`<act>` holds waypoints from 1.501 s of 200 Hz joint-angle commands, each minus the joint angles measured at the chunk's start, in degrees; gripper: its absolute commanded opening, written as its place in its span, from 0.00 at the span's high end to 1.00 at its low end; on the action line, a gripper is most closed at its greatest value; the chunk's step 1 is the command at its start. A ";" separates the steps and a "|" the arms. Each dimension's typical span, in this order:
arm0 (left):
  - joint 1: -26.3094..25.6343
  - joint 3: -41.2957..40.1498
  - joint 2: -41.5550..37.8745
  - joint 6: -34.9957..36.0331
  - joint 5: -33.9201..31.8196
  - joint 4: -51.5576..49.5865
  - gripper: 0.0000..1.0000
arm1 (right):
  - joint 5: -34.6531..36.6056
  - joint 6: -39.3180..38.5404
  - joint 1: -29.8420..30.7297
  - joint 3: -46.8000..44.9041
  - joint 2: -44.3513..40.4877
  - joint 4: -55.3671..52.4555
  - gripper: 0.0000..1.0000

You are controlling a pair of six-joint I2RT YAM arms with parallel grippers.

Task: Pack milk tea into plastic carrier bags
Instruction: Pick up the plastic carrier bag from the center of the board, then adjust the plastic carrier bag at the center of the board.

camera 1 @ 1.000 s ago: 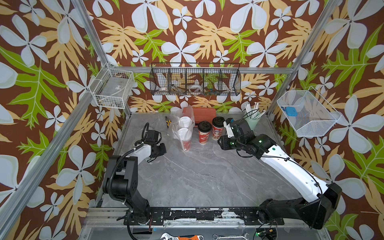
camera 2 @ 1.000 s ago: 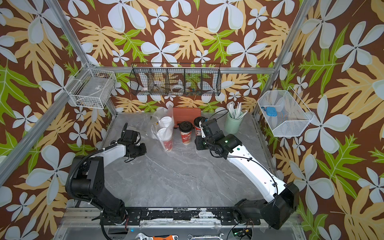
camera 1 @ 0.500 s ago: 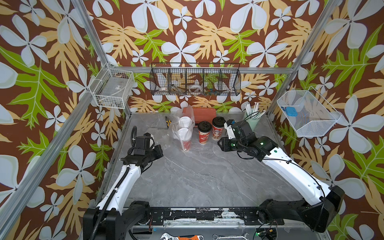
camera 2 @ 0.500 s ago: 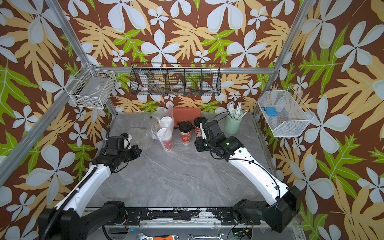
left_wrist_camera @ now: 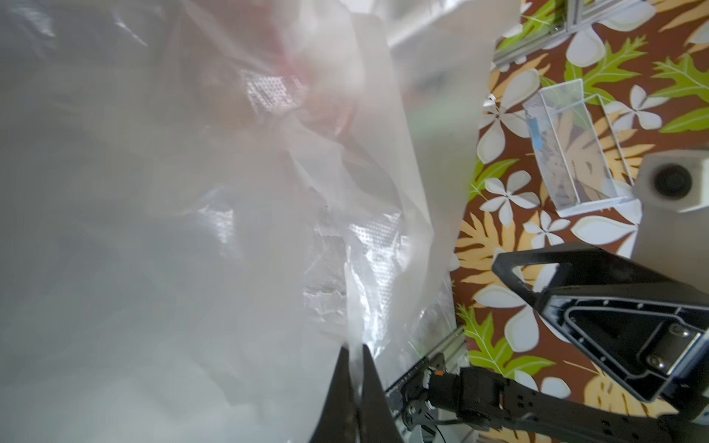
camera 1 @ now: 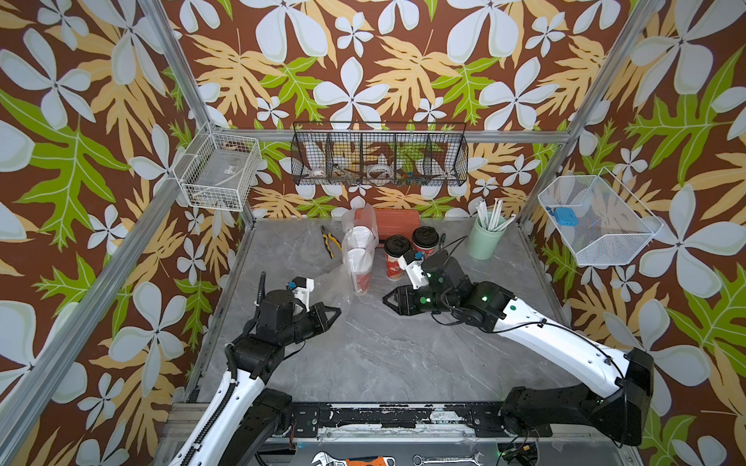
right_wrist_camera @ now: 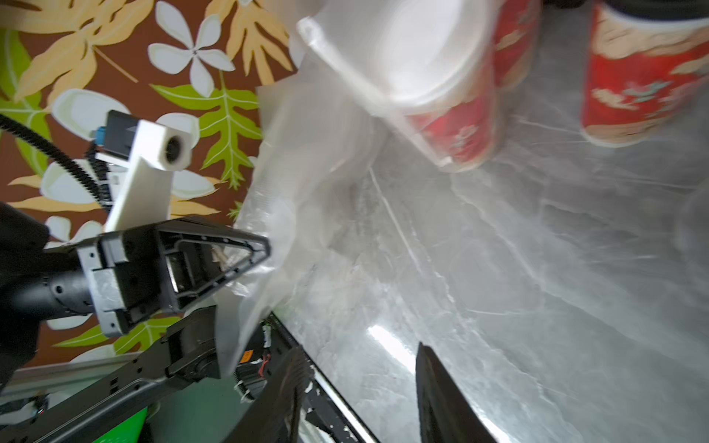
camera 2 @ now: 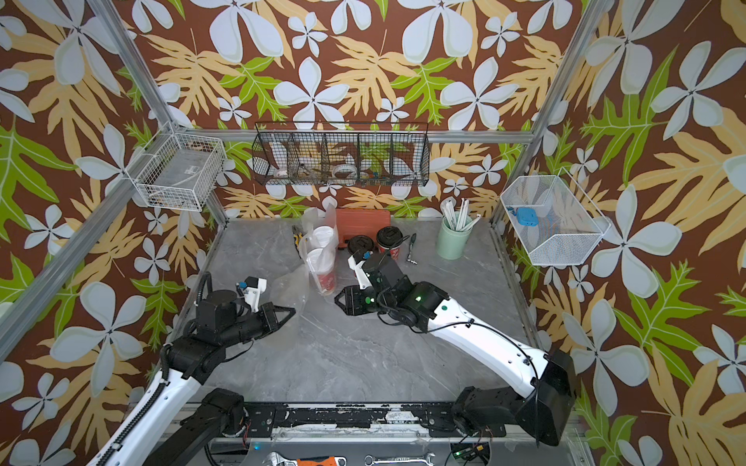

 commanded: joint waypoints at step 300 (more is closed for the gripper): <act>-13.07 -5.09 -2.80 -12.59 -8.40 13.44 1.00 | 3.13 8.16 5.87 -2.45 6.61 11.54 0.96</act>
